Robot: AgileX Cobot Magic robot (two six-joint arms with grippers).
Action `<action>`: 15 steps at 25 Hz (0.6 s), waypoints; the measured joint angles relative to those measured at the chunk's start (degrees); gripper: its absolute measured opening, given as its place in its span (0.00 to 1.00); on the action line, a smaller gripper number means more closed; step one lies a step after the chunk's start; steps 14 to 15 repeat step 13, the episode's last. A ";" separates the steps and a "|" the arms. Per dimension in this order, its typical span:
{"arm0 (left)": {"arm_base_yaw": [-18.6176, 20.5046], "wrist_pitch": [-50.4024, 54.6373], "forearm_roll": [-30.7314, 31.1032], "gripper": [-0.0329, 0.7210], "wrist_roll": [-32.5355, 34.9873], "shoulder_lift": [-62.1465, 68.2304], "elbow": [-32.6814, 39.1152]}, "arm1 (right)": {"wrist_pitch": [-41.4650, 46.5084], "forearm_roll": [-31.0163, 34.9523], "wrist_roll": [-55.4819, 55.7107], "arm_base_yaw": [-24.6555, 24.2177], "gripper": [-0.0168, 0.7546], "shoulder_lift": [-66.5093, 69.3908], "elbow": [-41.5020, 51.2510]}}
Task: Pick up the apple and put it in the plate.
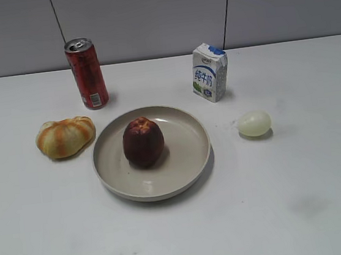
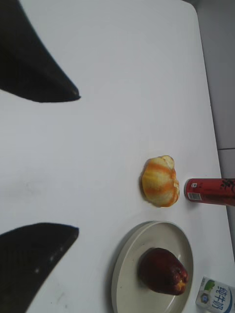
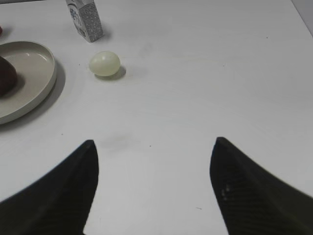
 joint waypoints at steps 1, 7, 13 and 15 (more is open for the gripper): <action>0.00 0.00 -0.02 0.81 0.00 0.00 0.00 | 0.00 0.00 0.00 0.00 0.76 0.00 0.00; 2.59 -0.12 -0.20 0.78 0.00 -0.60 0.02 | 0.00 0.00 0.00 0.00 0.76 0.00 0.00; 5.98 -0.31 -0.20 0.74 0.00 -2.56 0.02 | 0.00 -0.01 0.00 0.00 0.76 0.00 0.00; 5.98 -0.31 -0.20 0.74 0.00 -2.56 0.02 | 0.00 -0.01 0.00 0.00 0.76 0.00 0.00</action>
